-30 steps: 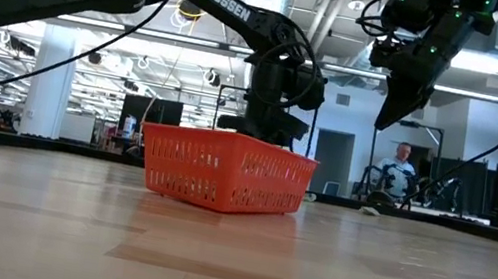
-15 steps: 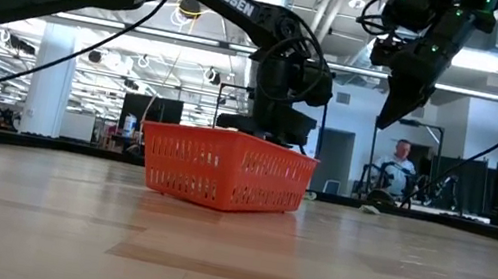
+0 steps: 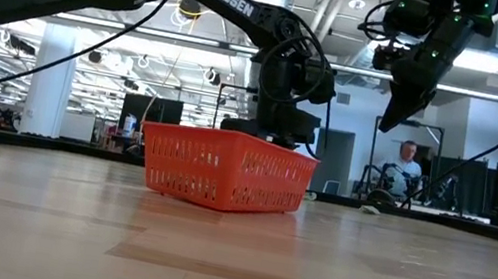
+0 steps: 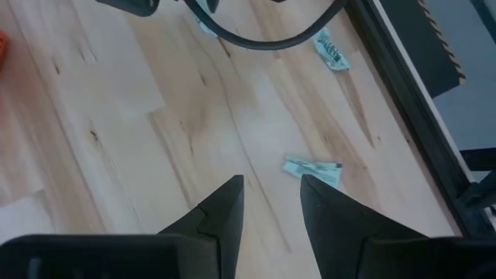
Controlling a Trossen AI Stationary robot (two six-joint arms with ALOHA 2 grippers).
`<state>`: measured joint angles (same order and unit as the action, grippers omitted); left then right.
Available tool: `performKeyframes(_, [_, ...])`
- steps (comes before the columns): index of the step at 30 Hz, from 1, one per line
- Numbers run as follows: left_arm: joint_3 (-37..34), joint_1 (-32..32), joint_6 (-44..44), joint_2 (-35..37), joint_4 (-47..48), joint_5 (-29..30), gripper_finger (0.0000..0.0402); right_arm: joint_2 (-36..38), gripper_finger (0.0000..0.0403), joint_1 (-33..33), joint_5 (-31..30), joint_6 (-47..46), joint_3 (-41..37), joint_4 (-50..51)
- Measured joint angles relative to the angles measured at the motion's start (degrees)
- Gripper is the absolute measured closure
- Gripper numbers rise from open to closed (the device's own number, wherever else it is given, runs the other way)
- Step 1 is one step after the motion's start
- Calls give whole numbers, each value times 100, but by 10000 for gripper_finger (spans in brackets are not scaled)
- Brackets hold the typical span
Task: Pick and place Stevia / Truvia into bins
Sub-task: Put the stevia packet into the orange bin
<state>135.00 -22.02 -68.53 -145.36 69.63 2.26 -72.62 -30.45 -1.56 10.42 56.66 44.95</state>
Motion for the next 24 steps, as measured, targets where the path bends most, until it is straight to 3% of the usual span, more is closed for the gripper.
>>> performKeyframes(9, [-143, -70, 40, 9, -499, -506, 233, 0, 280, -224, 0, 76, 0, -43])
performKeyframes(24, [-271, -88, 227, -101, -813, -332, 247, 0, 280, -307, 2, 70, 0, -79])
